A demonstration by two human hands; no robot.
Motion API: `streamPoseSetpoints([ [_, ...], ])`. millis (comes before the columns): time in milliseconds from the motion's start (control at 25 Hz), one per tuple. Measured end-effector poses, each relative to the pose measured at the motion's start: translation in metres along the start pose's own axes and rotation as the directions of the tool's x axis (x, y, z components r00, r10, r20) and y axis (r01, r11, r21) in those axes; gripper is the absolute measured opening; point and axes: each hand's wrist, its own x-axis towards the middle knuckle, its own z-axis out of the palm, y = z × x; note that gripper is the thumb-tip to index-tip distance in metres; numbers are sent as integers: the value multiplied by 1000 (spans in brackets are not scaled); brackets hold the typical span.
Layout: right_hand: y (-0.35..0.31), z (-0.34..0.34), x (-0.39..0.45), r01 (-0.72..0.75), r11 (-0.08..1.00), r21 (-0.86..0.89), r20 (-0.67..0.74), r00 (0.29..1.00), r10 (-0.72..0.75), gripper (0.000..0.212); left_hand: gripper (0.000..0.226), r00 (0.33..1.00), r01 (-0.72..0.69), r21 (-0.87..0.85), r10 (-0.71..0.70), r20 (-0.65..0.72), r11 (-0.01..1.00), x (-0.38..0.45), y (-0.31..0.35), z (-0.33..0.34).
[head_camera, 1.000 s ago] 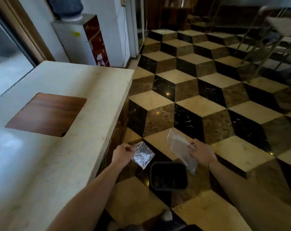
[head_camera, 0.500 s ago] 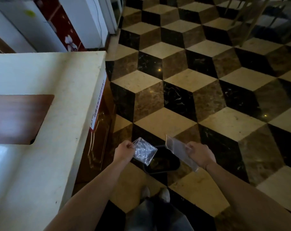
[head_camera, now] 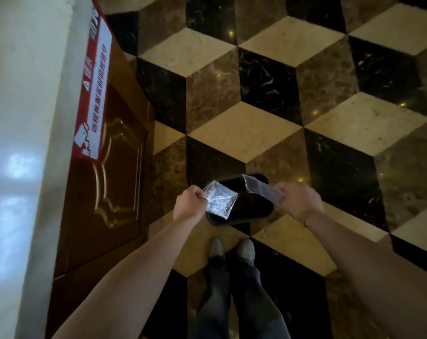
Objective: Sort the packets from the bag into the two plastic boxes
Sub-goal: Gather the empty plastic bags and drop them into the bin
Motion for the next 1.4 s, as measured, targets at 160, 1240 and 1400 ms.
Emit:
streamPoseSetpoints([
  [160,10,58,59,95,985,-144,59,994,-87,17,7,999,-28,89,25,36,996,61,-30,58],
  [1240,34,331,262,229,865,-447,243,962,-129,28,37,950,-294,562,173,260,773,274,-118,297],
  [1400,31,327,256,212,888,-408,260,959,-110,30,32,953,-272,550,140,270,790,272,-123,291],
])
